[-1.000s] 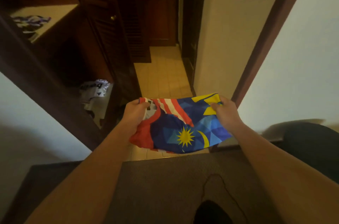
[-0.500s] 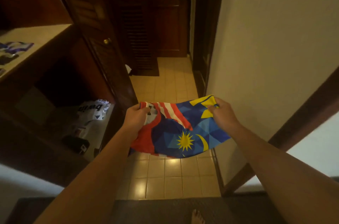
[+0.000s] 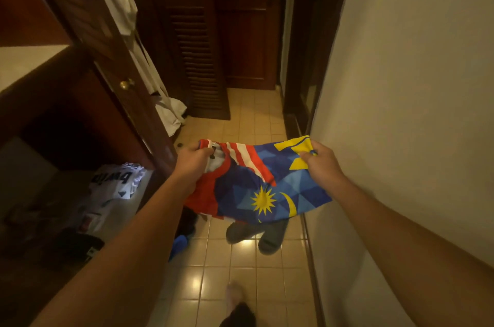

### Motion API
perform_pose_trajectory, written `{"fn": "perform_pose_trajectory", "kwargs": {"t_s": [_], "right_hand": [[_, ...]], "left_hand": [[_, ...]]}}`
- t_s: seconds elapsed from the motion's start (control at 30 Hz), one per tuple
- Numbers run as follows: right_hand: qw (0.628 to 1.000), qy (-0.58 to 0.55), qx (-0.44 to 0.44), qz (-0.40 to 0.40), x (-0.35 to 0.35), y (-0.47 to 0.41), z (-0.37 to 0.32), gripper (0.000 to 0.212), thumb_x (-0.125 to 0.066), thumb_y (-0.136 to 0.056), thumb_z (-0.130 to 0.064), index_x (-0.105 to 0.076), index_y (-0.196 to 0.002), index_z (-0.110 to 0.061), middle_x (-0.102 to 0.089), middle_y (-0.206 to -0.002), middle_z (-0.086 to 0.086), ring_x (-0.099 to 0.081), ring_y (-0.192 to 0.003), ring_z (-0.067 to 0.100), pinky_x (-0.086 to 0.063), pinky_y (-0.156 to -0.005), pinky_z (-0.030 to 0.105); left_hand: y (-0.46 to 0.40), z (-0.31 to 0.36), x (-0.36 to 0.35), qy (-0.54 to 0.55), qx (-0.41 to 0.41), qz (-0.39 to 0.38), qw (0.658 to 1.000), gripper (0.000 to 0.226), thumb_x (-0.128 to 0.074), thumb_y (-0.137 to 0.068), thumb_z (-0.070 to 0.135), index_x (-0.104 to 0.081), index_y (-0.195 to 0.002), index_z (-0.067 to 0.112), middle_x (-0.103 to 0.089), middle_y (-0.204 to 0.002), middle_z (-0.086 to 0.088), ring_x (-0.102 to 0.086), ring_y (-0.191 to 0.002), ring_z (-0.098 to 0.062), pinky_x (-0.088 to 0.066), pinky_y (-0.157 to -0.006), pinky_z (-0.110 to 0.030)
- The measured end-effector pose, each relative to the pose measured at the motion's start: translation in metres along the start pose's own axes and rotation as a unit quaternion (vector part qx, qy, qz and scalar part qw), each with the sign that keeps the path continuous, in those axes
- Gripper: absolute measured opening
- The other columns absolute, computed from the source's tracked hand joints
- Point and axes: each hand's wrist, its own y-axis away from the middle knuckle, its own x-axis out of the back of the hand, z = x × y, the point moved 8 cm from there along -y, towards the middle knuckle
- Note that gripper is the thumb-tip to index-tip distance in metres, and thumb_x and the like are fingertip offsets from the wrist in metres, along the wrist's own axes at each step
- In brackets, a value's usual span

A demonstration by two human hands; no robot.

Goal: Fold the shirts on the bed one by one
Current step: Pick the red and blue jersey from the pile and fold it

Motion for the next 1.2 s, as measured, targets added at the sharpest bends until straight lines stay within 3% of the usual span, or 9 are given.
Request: {"fn": "perform_pose_trajectory", "kwargs": {"t_s": [0.33, 0.53, 0.67, 0.77, 0.83, 0.9, 1.0, 1.1, 1.2], "right_hand": [[0.999, 0.047, 0.006, -0.024, -0.067, -0.19, -0.029, 0.02, -0.061, -0.097, -0.015, -0.072, -0.105, -0.03, -0.075, -0.097, 0.005, -0.07, -0.089, 0.024, -0.055, -0.08, 0.037], [0.997, 0.065, 0.027, -0.041, -0.107, -0.284, -0.068, 0.028, -0.058, -0.097, -0.01, -0.071, -0.097, -0.035, -0.073, -0.092, 0.001, -0.062, -0.074, 0.012, -0.049, -0.069, 0.029], [0.995, 0.075, 0.045, -0.049, -0.124, -0.346, -0.09, 0.023, -0.059, -0.095, -0.006, -0.071, -0.101, -0.024, -0.072, -0.088, 0.001, -0.058, -0.066, 0.006, -0.046, -0.061, 0.016], [0.995, 0.064, 0.038, -0.072, -0.142, -0.401, -0.091, 0.022, -0.059, -0.095, -0.008, -0.072, -0.106, -0.022, -0.074, -0.092, 0.002, -0.063, -0.07, 0.008, -0.052, -0.066, 0.025], [0.994, 0.056, 0.04, -0.089, -0.157, -0.441, -0.091, 0.023, -0.059, -0.096, -0.009, -0.072, -0.106, -0.025, -0.075, -0.094, 0.005, -0.066, -0.075, 0.013, -0.053, -0.069, 0.032], [0.991, 0.057, 0.053, -0.106, -0.175, -0.486, -0.095, 0.024, -0.058, -0.097, -0.007, -0.071, -0.105, -0.025, -0.075, -0.095, 0.007, -0.066, -0.077, 0.015, -0.054, -0.07, 0.032], [0.987, 0.062, 0.071, -0.134, -0.203, -0.564, -0.095, 0.026, -0.059, -0.097, -0.008, -0.071, -0.105, -0.029, -0.075, -0.098, 0.009, -0.066, -0.08, 0.019, -0.055, -0.076, 0.037], [0.978, 0.069, 0.072, -0.185, -0.233, -0.639, -0.095, 0.027, -0.058, -0.098, -0.012, -0.07, -0.106, -0.035, -0.075, -0.098, 0.008, -0.07, -0.087, 0.028, -0.057, -0.083, 0.047], [0.964, 0.079, 0.092, -0.236, -0.257, -0.692, -0.112, 0.028, -0.057, -0.099, -0.009, -0.07, -0.103, -0.034, -0.073, -0.101, 0.014, -0.066, -0.08, 0.023, -0.055, -0.075, 0.039]], "left_hand": [[-0.189, 0.062, -0.014, 0.007, 0.001, 0.001, 1.0, 0.036, -0.063, -0.096, 0.026, -0.064, -0.132, 0.018, -0.07, -0.118, -0.009, -0.069, -0.102, -0.027, -0.056, -0.097, -0.047], [-0.281, 0.112, -0.016, -0.004, -0.017, -0.001, 1.0, 0.015, -0.071, -0.091, 0.027, -0.073, -0.103, 0.017, -0.073, -0.096, -0.005, -0.069, -0.088, -0.021, -0.055, -0.08, -0.032], [-0.343, 0.134, -0.014, -0.03, -0.038, 0.019, 0.999, 0.026, -0.078, -0.075, 0.03, -0.076, -0.099, 0.025, -0.076, -0.096, -0.002, -0.072, -0.093, -0.023, -0.058, -0.092, -0.045], [-0.381, 0.154, -0.017, -0.001, -0.033, 0.027, 0.999, 0.011, -0.07, -0.083, 0.017, -0.073, -0.091, 0.023, -0.076, -0.094, -0.005, -0.072, -0.087, -0.02, -0.06, -0.084, -0.036], [-0.414, 0.163, -0.02, 0.015, -0.034, 0.041, 0.998, 0.019, -0.061, -0.092, 0.005, -0.073, -0.1, 0.017, -0.075, -0.099, -0.009, -0.072, -0.09, -0.022, -0.058, -0.081, -0.032], [-0.449, 0.168, -0.021, 0.019, -0.029, 0.058, 0.998, 0.022, -0.059, -0.094, 0.004, -0.073, -0.108, 0.014, -0.075, -0.102, -0.011, -0.072, -0.094, -0.024, -0.059, -0.087, -0.036], [-0.505, 0.174, -0.022, 0.024, -0.013, 0.093, 0.995, 0.02, -0.059, -0.093, 0.004, -0.074, -0.097, 0.017, -0.076, -0.098, -0.012, -0.073, -0.092, -0.028, -0.058, -0.087, -0.042], [-0.552, 0.183, -0.022, 0.032, 0.002, 0.146, 0.989, 0.019, -0.061, -0.094, 0.006, -0.072, -0.094, 0.021, -0.075, -0.096, -0.008, -0.07, -0.085, -0.022, -0.057, -0.079, -0.034], [-0.585, 0.189, -0.02, 0.055, 0.027, 0.19, 0.98, 0.019, -0.063, -0.093, 0.006, -0.073, -0.103, 0.02, -0.075, -0.098, -0.008, -0.069, -0.083, -0.019, -0.056, -0.076, -0.029]]}}
